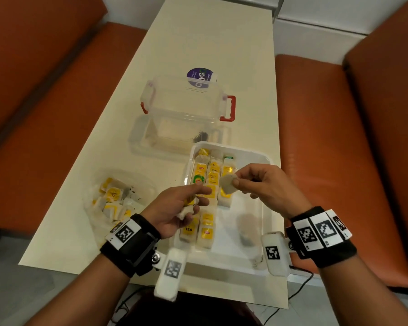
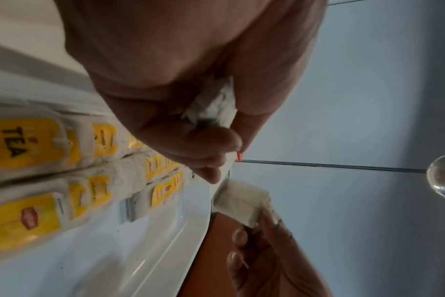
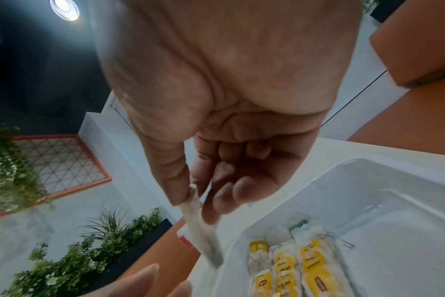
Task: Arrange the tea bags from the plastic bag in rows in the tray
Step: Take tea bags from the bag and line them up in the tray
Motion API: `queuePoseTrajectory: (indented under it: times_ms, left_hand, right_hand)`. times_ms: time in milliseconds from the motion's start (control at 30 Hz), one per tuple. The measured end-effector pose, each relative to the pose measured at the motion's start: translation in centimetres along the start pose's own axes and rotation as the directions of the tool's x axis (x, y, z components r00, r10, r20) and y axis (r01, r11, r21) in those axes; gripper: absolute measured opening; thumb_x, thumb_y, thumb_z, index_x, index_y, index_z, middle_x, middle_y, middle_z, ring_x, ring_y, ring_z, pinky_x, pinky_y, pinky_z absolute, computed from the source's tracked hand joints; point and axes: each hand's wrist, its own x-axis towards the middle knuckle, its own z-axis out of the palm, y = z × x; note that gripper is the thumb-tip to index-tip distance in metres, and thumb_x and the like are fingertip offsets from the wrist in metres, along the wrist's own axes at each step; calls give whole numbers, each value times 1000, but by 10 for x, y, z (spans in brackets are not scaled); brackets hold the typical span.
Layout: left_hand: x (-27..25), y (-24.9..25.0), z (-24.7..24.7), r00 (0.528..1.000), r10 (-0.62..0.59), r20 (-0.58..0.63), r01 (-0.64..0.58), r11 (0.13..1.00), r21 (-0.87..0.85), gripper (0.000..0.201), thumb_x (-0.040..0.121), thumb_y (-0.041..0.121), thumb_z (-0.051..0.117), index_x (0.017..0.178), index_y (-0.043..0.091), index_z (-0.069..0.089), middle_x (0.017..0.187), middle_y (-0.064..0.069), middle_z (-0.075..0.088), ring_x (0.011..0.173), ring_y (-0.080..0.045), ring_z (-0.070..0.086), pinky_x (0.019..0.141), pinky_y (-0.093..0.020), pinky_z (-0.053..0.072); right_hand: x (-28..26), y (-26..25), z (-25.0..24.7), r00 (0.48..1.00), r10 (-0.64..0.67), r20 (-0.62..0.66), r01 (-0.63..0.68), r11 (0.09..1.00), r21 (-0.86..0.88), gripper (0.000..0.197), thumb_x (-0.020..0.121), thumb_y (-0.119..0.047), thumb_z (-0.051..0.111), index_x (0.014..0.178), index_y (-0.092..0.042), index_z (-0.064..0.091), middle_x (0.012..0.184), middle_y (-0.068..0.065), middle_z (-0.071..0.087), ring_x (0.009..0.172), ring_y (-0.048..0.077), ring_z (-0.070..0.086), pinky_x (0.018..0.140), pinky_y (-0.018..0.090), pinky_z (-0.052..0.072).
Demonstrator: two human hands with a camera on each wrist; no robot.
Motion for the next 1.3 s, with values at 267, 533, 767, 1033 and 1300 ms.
queuePoseTrajectory:
  times_ms: [267, 533, 767, 1033, 1300]
  left_hand:
    - [-16, -2, -24, 999, 13, 48, -7, 993, -114, 38, 75, 22, 73, 109, 7, 69, 82, -8, 66, 63, -15, 57, 45, -20, 48]
    - [-27, -11, -41, 997, 12, 72, -3, 992, -123, 29, 91, 4, 46, 113, 5, 65, 85, -10, 67, 68, -18, 60, 47, -22, 50]
    - [-29, -15, -42, 996, 6, 94, 1, 998, -70, 38, 88, -4, 42, 119, 2, 64, 86, -12, 67, 68, -19, 61, 51, -26, 52]
    - [-33, -18, -39, 987, 55, 152, -51, 998, -30, 36, 97, -7, 44, 125, 7, 61, 103, -18, 71, 80, -21, 67, 61, -29, 59]
    - [-34, -19, -37, 980, 103, 172, -86, 991, -102, 26, 97, 8, 56, 122, 5, 63, 121, -21, 69, 94, -25, 72, 74, -33, 63]
  right_hand:
    - [11, 27, 16, 985, 155, 77, -112, 910, -399, 8, 89, -27, 72, 83, -23, 71, 66, -10, 66, 55, -3, 57, 56, 13, 40]
    - [27, 48, 38, 945, 305, 115, -183, 787, -589, 12, 85, -34, 76, 77, -35, 67, 74, -14, 64, 80, 13, 64, 79, 33, 52]
    - [41, 52, 40, 962, 272, -4, -223, 777, -588, 11, 85, -35, 75, 80, -34, 65, 83, -10, 68, 80, 14, 65, 70, 32, 52]
    - [48, 49, 38, 962, 269, -46, -242, 764, -598, 13, 85, -36, 75, 82, -33, 64, 86, -10, 67, 79, 13, 62, 61, 28, 40]
    - [52, 49, 38, 964, 262, -54, -239, 754, -612, 12, 84, -37, 76, 84, -34, 64, 87, -11, 66, 78, 10, 59, 61, 28, 40]
